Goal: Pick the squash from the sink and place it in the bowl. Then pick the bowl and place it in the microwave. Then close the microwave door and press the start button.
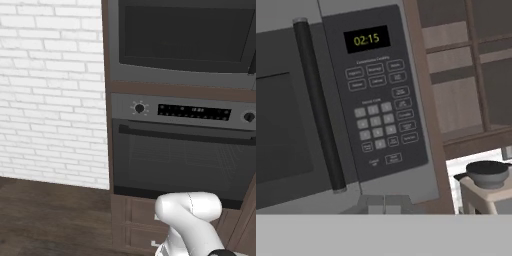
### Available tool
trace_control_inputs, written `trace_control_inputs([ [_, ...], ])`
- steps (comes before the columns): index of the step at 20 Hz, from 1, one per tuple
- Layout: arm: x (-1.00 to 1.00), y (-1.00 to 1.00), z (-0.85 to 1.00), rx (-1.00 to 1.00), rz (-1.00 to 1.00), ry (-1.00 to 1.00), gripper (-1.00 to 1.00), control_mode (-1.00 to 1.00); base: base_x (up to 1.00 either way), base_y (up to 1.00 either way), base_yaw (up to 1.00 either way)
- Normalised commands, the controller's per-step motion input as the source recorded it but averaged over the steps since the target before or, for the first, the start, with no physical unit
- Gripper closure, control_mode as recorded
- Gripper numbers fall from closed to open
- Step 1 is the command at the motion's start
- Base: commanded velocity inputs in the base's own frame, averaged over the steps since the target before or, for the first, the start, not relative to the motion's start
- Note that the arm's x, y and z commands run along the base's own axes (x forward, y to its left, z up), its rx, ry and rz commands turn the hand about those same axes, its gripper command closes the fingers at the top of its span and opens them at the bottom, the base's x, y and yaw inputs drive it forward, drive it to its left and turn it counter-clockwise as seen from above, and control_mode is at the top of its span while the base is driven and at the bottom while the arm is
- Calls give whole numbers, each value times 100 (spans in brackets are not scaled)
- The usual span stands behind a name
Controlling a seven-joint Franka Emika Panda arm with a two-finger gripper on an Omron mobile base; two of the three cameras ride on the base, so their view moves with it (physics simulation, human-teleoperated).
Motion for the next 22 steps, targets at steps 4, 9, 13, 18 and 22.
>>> trace_control_inputs([
  [4,21,-5,-9,0,1,3,100,-100,0,0,0],
  [9,33,-6,0,0,1,2,100,-100,0,0,0],
  [13,27,-28,0,0,4,2,100,-100,0,0,0],
  [18,16,-30,0,0,5,1,100,-100,0,0,0],
  [22,1,-30,0,0,5,0,100,-100,0,0,0],
])
